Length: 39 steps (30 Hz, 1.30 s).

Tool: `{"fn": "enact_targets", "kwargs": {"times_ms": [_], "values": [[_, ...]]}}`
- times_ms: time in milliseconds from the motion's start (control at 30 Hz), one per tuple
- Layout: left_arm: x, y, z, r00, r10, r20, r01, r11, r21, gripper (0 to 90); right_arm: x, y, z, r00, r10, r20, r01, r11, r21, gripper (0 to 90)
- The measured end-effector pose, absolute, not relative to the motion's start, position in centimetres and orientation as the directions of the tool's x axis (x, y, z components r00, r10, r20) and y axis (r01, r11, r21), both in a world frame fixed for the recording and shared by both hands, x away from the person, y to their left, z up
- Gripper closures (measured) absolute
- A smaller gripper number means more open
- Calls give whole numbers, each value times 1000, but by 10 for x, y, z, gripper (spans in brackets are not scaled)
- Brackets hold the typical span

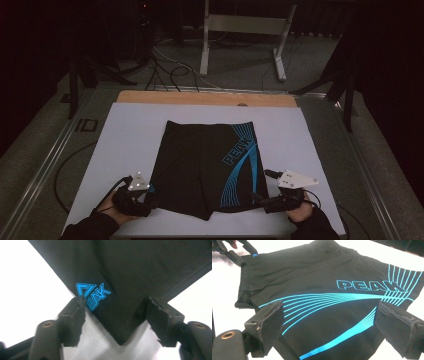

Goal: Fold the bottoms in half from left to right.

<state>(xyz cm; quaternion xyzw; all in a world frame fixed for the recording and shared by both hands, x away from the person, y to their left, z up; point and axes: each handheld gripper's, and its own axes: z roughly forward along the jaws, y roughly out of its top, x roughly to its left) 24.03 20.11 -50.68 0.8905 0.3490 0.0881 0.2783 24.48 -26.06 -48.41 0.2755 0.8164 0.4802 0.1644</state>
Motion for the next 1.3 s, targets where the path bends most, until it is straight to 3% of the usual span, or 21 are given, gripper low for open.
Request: {"fn": "enact_targets", "kwargs": {"times_ms": [67,133,333,400,500,1300], "values": [[239,200,-506,745,666,-43,569,-600,562,388,245,-260,-484,-794,607,-5,292,388,874,94],[237,197,-505,762,646,-39,551,-616,562,515,245,-260,-484,-795,607,-3,292,387,874,94],[239,199,-505,759,647,-69,564,-601,565,642,245,-261,-485,-795,607,3,296,384,875,94],[239,198,-504,761,643,-85,568,-598,566,748,245,-261,-485,-795,606,4,297,385,874,94],[239,197,-504,760,645,-78,565,-596,570,825,246,-261,-485,-795,607,3,298,386,873,94],[237,194,-495,760,644,-91,547,-557,625,853,247,-263,-482,-778,628,26,323,363,874,94]]}}
